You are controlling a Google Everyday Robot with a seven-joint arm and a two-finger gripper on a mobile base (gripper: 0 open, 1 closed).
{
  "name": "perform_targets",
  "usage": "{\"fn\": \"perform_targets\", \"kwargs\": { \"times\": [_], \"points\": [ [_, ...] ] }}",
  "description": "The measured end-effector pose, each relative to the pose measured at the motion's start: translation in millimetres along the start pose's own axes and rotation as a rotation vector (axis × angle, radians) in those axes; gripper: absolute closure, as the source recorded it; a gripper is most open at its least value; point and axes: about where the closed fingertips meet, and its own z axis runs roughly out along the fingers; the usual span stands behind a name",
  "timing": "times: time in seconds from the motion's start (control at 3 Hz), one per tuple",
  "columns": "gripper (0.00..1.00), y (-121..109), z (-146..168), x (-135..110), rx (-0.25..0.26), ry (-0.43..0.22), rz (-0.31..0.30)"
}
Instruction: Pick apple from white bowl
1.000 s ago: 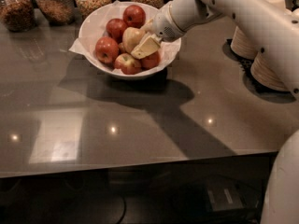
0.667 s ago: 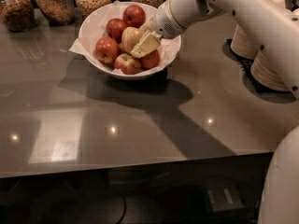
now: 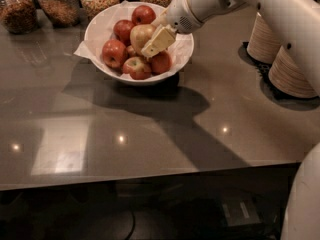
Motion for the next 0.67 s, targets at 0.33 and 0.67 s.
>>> {"fn": "perform_targets", "kwargs": {
  "times": [0.33, 0.67],
  "points": [
    [1.00, -3.1, -11.1, -2.6, 0.012, -0.033, 0.011],
    [1.00, -5.8, -19.9, -1.1, 0.022, -0.064, 0.031]
  ]
}}
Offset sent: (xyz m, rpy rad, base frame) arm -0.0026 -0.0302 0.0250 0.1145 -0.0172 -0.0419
